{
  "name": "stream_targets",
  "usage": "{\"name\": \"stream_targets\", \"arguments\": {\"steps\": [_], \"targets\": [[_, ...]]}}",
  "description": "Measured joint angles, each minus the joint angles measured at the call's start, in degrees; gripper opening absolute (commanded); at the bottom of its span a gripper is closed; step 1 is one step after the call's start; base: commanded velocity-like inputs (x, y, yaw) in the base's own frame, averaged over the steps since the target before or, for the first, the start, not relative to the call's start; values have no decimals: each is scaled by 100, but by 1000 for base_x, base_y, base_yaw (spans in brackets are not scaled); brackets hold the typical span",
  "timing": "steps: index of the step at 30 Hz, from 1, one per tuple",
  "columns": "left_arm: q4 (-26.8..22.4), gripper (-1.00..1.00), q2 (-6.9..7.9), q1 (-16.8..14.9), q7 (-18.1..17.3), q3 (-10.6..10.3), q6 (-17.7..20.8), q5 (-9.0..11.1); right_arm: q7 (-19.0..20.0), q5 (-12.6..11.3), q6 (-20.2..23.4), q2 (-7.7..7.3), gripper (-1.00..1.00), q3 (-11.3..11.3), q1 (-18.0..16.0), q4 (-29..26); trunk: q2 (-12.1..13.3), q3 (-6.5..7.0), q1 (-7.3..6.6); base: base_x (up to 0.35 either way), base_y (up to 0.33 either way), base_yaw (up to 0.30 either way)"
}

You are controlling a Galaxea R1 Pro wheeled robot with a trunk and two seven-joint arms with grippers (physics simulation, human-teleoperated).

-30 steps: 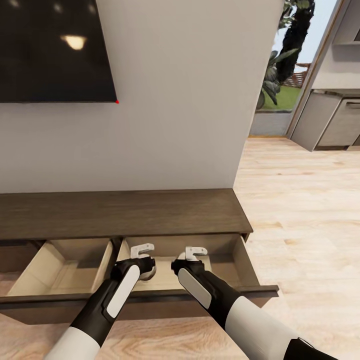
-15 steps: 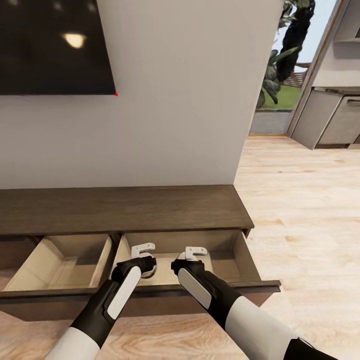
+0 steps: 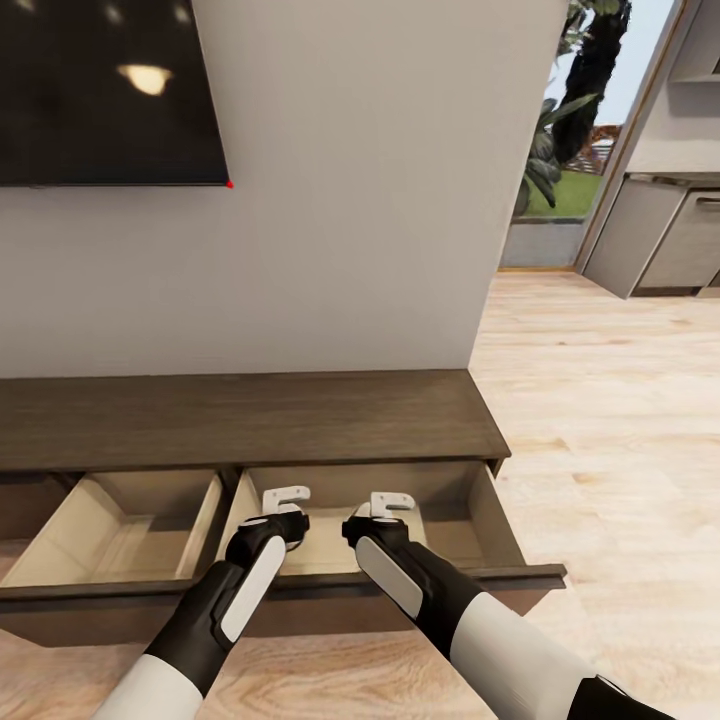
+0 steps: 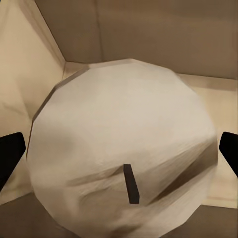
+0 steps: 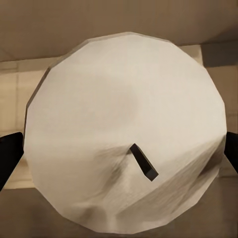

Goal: Place each of the two pumpkins and all three candles from the living room inside a cabinet in the living room (use any cabinet), then make sure every cabinet is closed, and position the cauldron so it is next to a table in the living room.

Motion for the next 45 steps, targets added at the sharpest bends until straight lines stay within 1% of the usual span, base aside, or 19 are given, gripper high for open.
{"name": "stream_targets", "arguments": {"steps": [4,7,13,17,21,24,30,35,36,38,40,43,45], "targets": [[0,-100,0,0,-9,-7,0,15,3,-2,-6,0,-100,3,0,4,0,0,-1,101,0,0],[0,-100,0,0,-20,4,1,-19,3,-1,-9,0,-100,4,0,5,0,0,0,28,0,0],[0,-100,-8,0,-24,9,-1,-21,5,-2,-25,0,-100,8,0,11,0,0,1,3,0,0],[0,-100,-16,0,-24,2,-2,-11,33,-3,-184,0,-100,10,0,14,0,0,1,0,0,0],[1,-100,-15,0,-23,9,3,-11,155,-18,-240,0,-100,27,1,22,-159,-72,88,0,0,0],[1,-100,-17,0,-18,9,2,-6,169,-9,-154,0,-100,104,1,17,-279,-126,154,0,0,0],[1,-100,-11,0,-23,10,3,-13,180,9,-75,0,-100,121,1,28,-520,-233,286,0,0,0],[0,-100,-14,0,-15,10,3,-10,189,18,-238,0,-100,122,1,61,-720,-323,396,0,0,0],[-1,-100,-12,0,-15,10,-1,-12,192,65,-332,0,-100,123,0,127,-722,-323,396,0,0,0],[0,-100,-12,0,-15,10,-1,-8,196,250,-501,0,-100,125,0,254,-722,-323,396,0,0,0],[0,-100,-13,0,-15,10,0,-12,197,326,-560,0,-100,128,0,287,-722,-323,396,0,0,0],[0,-100,-11,0,-15,9,0,-14,197,360,-631,0,-100,130,0,300,-722,-323,396,0,0,0],[1,-100,-14,0,-15,10,1,-8,198,356,-743,0,-100,129,1,306,-800,-359,440,0,0,0]]}}
